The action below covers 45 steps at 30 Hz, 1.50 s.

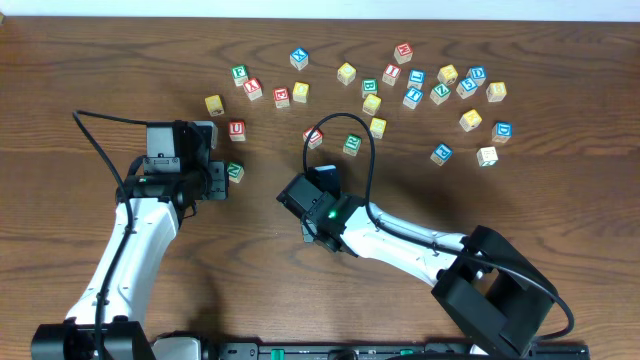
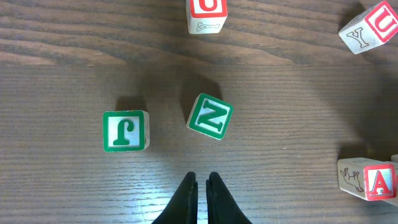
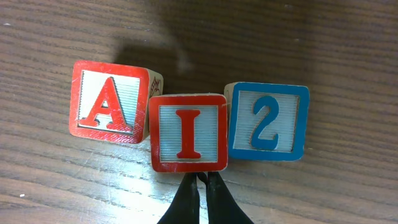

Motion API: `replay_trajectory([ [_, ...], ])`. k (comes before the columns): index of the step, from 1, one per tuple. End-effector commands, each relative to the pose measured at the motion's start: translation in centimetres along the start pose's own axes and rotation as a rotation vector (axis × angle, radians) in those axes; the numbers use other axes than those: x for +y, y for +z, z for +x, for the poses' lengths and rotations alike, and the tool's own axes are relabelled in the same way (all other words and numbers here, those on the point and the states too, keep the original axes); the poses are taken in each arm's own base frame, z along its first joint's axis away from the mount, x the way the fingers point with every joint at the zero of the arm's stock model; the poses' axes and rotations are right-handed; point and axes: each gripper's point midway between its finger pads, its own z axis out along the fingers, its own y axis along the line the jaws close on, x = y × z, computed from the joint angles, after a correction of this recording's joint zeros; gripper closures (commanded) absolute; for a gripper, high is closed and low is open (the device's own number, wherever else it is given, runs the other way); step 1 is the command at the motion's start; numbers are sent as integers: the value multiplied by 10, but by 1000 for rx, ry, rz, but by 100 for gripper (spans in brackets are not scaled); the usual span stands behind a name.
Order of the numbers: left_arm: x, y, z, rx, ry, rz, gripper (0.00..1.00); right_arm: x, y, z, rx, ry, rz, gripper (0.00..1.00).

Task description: Spell out AI2

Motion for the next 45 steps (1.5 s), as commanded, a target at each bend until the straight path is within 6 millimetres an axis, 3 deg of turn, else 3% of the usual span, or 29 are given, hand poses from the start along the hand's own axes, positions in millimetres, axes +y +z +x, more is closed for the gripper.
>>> replay_trajectory([
  [1, 1, 3, 3, 9, -9, 3, 93, -8, 6, -2, -9, -6, 32, 99],
  [37, 1, 3, 3, 9, -9, 3, 93, -6, 6, -6, -25, -7, 28, 99],
  [45, 1, 3, 3, 9, -9, 3, 93, 0, 5, 1, 6, -20, -1, 99],
])
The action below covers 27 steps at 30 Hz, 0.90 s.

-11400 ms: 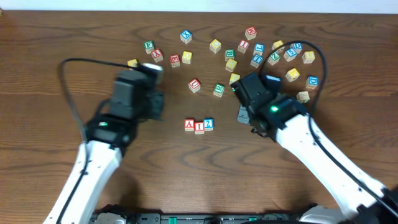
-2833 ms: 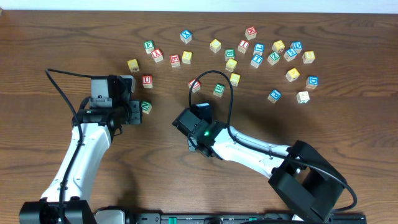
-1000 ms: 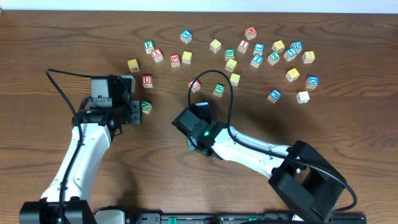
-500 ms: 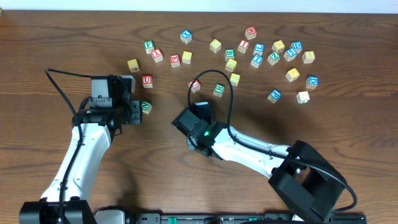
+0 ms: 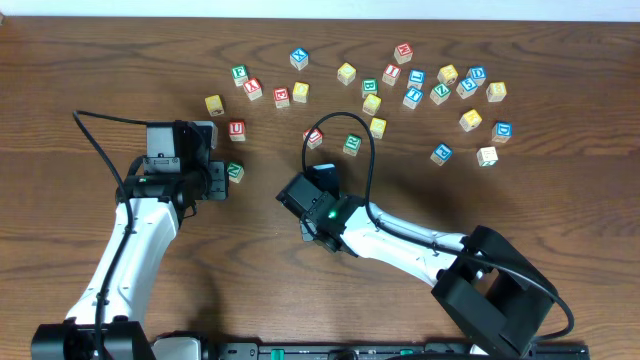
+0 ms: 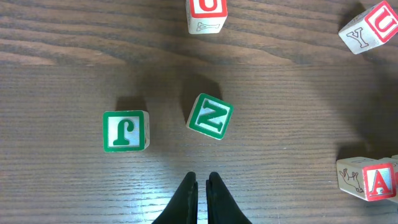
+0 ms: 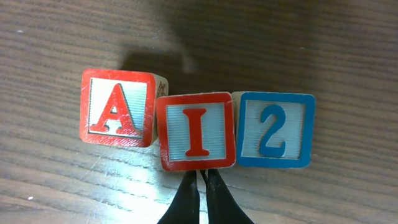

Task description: Spell out AI2

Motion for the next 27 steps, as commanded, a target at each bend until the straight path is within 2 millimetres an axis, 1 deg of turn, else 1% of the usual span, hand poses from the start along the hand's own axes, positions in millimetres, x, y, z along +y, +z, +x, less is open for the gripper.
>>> replay_trajectory([
  [1, 1, 3, 3, 9, -9, 4, 93, -2, 5, 5, 21, -17, 7, 99],
  [7, 1, 3, 2, 8, -9, 4, 92, 5, 3, 10, 25, -38, -4, 99],
  [16, 1, 3, 2, 7, -8, 4, 93, 9, 0, 15, 38, -53, -4, 99],
  [24, 1, 3, 1, 4, -8, 4, 93, 16, -14, 16, 43, -63, -36, 99],
  [27, 1, 3, 1, 1, -7, 4, 93, 21, -23, 10, 23, -64, -50, 99],
])
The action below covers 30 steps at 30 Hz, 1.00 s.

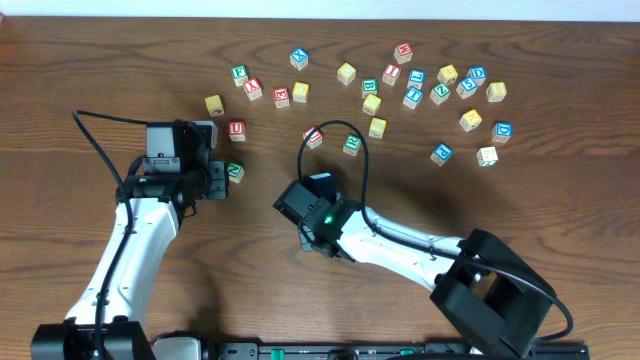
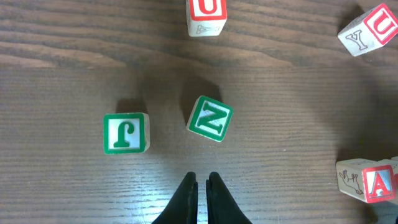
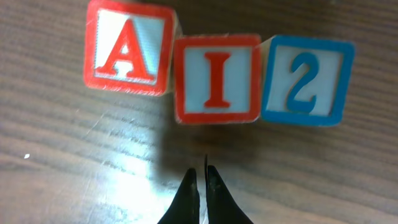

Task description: Spell out AI2

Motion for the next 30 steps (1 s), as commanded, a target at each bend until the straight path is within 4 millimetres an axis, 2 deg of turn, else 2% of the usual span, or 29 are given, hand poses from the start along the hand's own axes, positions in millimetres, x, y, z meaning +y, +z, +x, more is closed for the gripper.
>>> replay_trajectory([
  [1, 1, 3, 2, 7, -8, 4, 93, 16, -26, -15, -61, -16, -48, 99],
  [9, 1, 3, 2, 7, -8, 4, 93, 5, -66, -59, -245, 29, 3, 99],
  [13, 1, 3, 2, 7, -9, 4, 93, -12, -81, -81, -316, 69, 58, 99],
  [17, 1, 3, 2, 7, -10, 4, 93, -41, -85, -101, -363, 129, 139, 99],
  [21, 1, 3, 2, 7, -13, 4, 93, -72, -81, -110, -348, 217, 178, 99],
  [25, 1, 3, 2, 5, -29, 4, 93, -101, -74, -108, -296, 286, 217, 99],
  [27, 0, 3, 2, 7, -39, 5, 93, -113, -72, -105, -272, 312, 234, 99],
  [30, 0, 3, 4, 15, -63, 5, 93, -117, -70, -101, -252, 338, 247, 99],
])
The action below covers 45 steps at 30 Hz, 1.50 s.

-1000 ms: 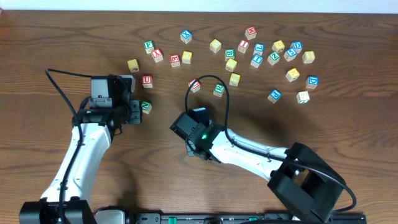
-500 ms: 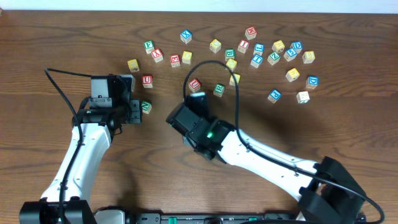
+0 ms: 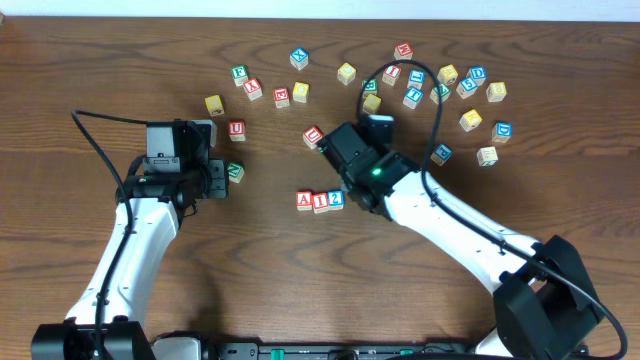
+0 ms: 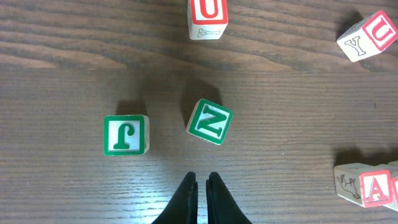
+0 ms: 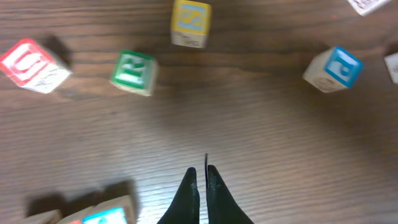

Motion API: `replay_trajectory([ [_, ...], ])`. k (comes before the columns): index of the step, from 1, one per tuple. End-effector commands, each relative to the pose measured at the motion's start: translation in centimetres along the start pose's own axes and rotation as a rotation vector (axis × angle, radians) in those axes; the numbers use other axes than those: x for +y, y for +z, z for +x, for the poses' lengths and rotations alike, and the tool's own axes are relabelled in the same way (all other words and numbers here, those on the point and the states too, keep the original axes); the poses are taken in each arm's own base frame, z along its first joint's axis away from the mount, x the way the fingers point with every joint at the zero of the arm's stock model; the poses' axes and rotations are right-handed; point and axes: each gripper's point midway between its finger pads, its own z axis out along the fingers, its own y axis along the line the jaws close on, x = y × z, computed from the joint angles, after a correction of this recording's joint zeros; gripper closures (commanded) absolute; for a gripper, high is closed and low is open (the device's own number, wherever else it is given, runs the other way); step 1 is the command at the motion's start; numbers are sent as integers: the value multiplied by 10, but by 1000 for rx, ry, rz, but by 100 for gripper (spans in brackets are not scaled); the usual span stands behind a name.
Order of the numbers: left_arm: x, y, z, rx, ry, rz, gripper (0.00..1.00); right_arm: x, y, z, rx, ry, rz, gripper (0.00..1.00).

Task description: Spell out AI2

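Three blocks lie in a row on the wooden table (image 3: 120, 60): red A (image 3: 304, 200), red I (image 3: 320, 201) and blue 2 (image 3: 335, 198), reading A I 2. The A's edge (image 4: 373, 188) shows at the lower right of the left wrist view, and the 2 block (image 5: 106, 216) at the bottom left of the right wrist view. My right gripper (image 5: 200, 171) is shut on nothing, above bare wood just beyond the row. My left gripper (image 4: 200, 177) is shut and empty, just short of a green N block (image 4: 210, 121).
Several loose letter blocks are scattered across the far half of the table. Near my right gripper are a red block (image 5: 28, 65), a green block (image 5: 134, 71), a yellow block (image 5: 189, 22) and a blue block (image 5: 333, 68). A green J block (image 4: 125, 134) and a red U block (image 4: 206, 15) lie by my left gripper.
My right arm has moved from the near side of the A I 2 row to its far right side, leaving the row uncovered in the overhead view. The blocks and left arm stayed put.
At first the I block sat slightly nearer than A and 2, with my shut right fingertips against it. Then the three were closer to one line. Then the tips stood back from a straight row. Now the right arm is beyond the row.
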Motion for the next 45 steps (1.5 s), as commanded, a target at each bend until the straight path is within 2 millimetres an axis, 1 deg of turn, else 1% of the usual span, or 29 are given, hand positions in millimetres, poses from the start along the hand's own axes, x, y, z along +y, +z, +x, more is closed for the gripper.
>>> replay_trajectory([
  [1, 0, 3, 8, 30, -42, 7, 93, -2, -5, -5, -9, 59, 3, 99],
  [5, -7, 4, 17, 65, -35, 22, 93, -2, -5, -3, -2, 59, 4, 99],
  [8, -19, 8, 24, 77, -2, 39, 93, -2, -2, -2, 2, 56, 10, 99],
  [11, -36, 11, 30, 90, 47, 63, 93, -2, 5, 3, 17, 46, 24, 99],
  [16, -47, 16, 26, 67, 119, 20, 93, -3, 11, 6, 30, 41, 39, 99],
  [19, -56, 25, 27, 70, 141, 36, 93, -7, 13, 4, 30, 51, 45, 99],
  [24, -67, 47, 35, 103, 175, 51, 93, -10, 16, 2, 30, 61, 50, 99],
  [27, -75, 49, 35, 106, 195, 62, 93, -11, 17, 1, 22, 62, 61, 99],
  [34, -96, 49, 41, 108, 250, 92, 93, -28, 24, -8, 6, 88, 112, 99],
  [38, -98, 44, 44, 123, 269, 83, 92, -39, 28, -14, 1, 114, 131, 99],
  [41, -93, 30, 48, 157, 262, 57, 93, -53, 32, -21, -8, 144, 161, 99],
  [43, -91, 18, 54, 180, 218, 54, 93, -64, 36, -27, -12, 174, 178, 99],
  [45, -95, 5, 61, 203, 202, 81, 93, -76, 41, -34, -15, 211, 189, 99],
])
